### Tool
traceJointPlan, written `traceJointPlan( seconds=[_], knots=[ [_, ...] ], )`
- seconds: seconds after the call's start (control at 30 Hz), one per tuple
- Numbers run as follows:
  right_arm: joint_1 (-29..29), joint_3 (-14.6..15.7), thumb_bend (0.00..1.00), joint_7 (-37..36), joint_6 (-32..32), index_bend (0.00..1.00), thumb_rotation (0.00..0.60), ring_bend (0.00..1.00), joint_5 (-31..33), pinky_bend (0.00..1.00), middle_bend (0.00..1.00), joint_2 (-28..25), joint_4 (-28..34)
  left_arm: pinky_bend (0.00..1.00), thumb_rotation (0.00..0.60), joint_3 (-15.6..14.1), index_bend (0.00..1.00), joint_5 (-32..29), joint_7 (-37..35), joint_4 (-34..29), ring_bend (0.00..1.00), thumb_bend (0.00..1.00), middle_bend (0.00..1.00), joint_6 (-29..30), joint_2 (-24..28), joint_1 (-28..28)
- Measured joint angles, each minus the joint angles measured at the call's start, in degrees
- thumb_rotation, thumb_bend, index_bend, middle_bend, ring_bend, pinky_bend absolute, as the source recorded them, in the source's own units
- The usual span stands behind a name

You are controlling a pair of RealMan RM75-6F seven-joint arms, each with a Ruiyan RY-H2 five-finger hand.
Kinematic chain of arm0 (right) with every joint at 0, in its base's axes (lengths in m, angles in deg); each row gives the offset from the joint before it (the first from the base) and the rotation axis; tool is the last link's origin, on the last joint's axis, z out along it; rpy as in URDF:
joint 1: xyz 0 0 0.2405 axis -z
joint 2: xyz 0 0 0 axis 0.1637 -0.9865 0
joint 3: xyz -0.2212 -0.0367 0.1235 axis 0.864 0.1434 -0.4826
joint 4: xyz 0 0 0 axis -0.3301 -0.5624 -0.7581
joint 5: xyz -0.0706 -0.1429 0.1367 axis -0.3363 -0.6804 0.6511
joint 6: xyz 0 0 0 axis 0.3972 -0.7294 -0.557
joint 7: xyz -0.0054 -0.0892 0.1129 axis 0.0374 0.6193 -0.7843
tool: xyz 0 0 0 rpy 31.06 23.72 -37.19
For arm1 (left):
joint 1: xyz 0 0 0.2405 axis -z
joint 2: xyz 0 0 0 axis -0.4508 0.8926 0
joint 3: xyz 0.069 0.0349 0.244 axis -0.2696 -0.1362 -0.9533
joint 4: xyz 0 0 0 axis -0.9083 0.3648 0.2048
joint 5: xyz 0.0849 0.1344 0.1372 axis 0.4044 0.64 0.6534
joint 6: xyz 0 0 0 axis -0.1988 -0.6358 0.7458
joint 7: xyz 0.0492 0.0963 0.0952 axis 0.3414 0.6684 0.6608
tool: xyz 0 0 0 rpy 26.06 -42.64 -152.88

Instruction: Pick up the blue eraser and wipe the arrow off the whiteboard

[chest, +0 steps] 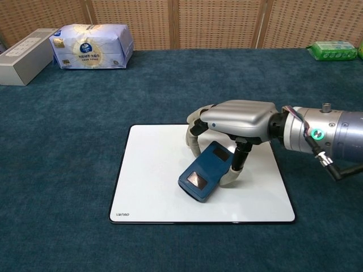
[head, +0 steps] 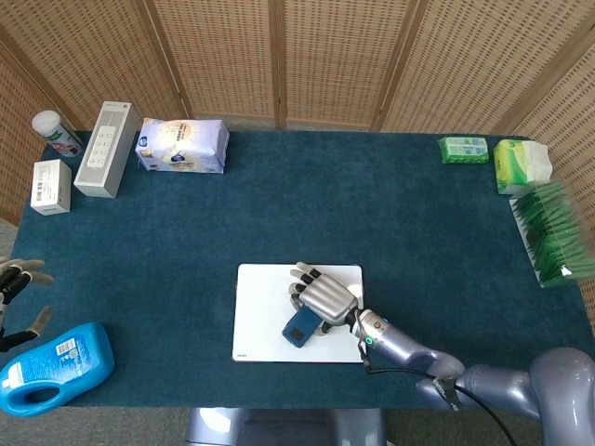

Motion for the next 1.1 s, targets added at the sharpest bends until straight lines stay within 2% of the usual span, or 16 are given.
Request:
traceJointPlan(
  seconds=[0.47,1.1],
  knots=[
    [0.7,0.8,0.08,-2.4,-0.7,0.67,0.6,0.0,-0.4,0.0,0.1,0.2,0.9,0.15,0.6,-0.2,0.36,0.3,-0.3,0.1,0.21,0.43,0.27,0.4,0.1,-0.4],
    [-1.2,-0.1,0.07,-6.0,0.1,0.6,0.6,0.0,-1.4,0.0,0.1,5.2,-5.6,0.15,0.6,-0.3,0.36,0.0,-1.2,0.9,0.21,0.43,0.27,0.7,0.3,-0.9]
  ],
)
